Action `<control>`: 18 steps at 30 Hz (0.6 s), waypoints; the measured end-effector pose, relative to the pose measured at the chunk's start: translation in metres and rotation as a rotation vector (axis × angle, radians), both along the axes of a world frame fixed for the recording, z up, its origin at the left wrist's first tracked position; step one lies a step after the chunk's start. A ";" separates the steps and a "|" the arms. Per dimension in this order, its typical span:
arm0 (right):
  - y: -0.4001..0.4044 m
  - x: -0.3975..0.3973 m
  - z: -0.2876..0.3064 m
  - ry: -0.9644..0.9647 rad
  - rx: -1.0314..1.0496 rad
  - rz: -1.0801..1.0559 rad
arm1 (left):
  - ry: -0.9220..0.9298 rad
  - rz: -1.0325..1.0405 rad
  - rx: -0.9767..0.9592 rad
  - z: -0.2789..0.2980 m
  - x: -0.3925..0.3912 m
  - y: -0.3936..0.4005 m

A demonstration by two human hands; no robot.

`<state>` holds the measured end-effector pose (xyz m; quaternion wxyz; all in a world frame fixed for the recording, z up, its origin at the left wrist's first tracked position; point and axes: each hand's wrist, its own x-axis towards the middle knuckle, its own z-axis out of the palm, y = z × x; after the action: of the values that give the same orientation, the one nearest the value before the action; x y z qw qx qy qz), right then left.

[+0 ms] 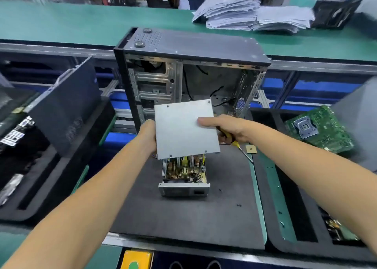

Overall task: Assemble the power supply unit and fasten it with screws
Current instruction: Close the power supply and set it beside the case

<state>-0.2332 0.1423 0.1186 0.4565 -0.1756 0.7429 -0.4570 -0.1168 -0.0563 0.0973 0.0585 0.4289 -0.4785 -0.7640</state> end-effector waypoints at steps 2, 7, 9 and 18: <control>-0.007 0.005 -0.001 0.038 0.046 -0.007 | 0.000 -0.057 -0.017 0.000 0.007 -0.007; -0.011 0.015 -0.023 0.034 0.101 -0.039 | 0.143 -0.309 0.056 -0.014 0.024 -0.022; -0.013 0.017 -0.026 0.021 0.101 -0.047 | 0.144 -0.409 0.008 -0.020 0.031 -0.028; -0.007 0.019 -0.044 0.003 0.179 -0.048 | 0.088 -0.407 0.011 -0.042 0.039 -0.019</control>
<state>-0.2141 0.1350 0.0742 0.4581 -0.1168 0.7856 -0.3992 -0.0773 -0.0755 0.0554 -0.0786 0.2901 -0.5480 -0.7806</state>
